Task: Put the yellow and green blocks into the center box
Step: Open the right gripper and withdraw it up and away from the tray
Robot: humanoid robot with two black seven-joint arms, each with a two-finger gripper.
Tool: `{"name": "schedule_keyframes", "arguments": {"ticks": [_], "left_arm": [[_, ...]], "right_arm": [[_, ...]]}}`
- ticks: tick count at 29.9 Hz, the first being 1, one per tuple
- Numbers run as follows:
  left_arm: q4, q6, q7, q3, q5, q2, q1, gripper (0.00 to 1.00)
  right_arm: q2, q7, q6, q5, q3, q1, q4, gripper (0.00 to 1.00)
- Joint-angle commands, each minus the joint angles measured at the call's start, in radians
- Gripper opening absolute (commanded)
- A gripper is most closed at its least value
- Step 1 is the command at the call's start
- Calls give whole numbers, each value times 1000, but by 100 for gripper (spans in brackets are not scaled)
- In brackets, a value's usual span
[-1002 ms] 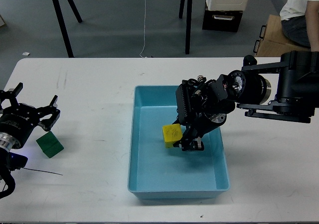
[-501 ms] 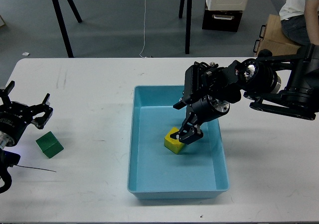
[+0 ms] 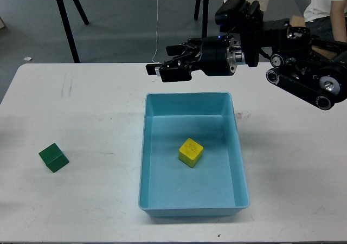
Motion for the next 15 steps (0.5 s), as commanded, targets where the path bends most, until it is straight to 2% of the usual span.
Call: {"name": "schedule_keyframes", "arguments": {"ticks": [1, 4, 9, 15], "left_arm": [[183, 0, 0, 4, 157, -15, -80, 100], [246, 0, 0, 6, 269, -18, -123, 100], [260, 0, 0, 6, 432, -13, -168, 100], [270, 0, 0, 7, 458, -10, -185, 100]], "right_arm": [[96, 0, -5, 62, 116, -37, -40, 98], [144, 0, -40, 113, 184, -77, -39, 98], [179, 0, -132, 173, 225, -128, -39, 98], [176, 0, -146, 354, 239, -158, -34, 98]]}}
